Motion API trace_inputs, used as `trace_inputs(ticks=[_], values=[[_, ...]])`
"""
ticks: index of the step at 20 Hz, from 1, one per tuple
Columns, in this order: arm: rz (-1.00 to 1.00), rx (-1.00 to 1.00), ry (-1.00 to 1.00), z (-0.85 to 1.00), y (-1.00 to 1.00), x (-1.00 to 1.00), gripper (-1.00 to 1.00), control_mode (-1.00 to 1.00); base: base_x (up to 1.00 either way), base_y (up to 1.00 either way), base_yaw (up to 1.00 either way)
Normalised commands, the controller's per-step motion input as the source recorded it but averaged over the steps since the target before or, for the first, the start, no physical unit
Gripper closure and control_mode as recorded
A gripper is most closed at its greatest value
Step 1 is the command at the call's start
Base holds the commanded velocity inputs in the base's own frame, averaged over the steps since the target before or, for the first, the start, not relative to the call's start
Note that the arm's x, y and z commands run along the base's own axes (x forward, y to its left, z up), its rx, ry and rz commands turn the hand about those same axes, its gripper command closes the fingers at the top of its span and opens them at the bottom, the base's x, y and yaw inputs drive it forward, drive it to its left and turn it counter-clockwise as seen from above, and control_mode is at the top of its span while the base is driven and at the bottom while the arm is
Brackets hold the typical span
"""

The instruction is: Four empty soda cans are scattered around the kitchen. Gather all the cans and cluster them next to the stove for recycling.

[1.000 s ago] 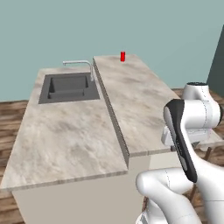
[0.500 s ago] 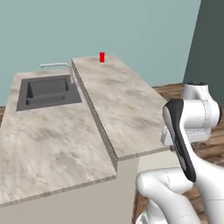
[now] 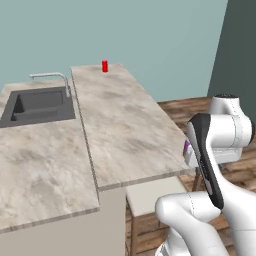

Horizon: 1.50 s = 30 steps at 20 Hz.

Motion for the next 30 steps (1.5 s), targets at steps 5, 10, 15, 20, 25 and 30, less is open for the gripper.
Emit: trace_inputs(ticks=[5,10,15,20,25,30], values=[[0.00,0.00,0.00,0.00,0.00,0.00,-1.00,1.00,0.10,-0.30,0.11],[0.00,0.00,0.00,0.00,0.00,0.00,-1.00,1.00,0.13,-0.09,0.05],[0.00,0.00,0.00,0.00,0.00,0.00,-1.00,1.00,0.27,0.00,0.05],[0.00,0.00,0.00,0.00,0.00,0.00,-1.00,1.00,0.29,-0.05,0.08],[0.05,0.00,0.00,0.00,0.00,0.32,-1.00,-1.00,0.07,0.00,0.01],[0.02,0.00,0.00,0.00,-0.16,0.45,-1.00,-1.00,0.00,0.00,0.00]])
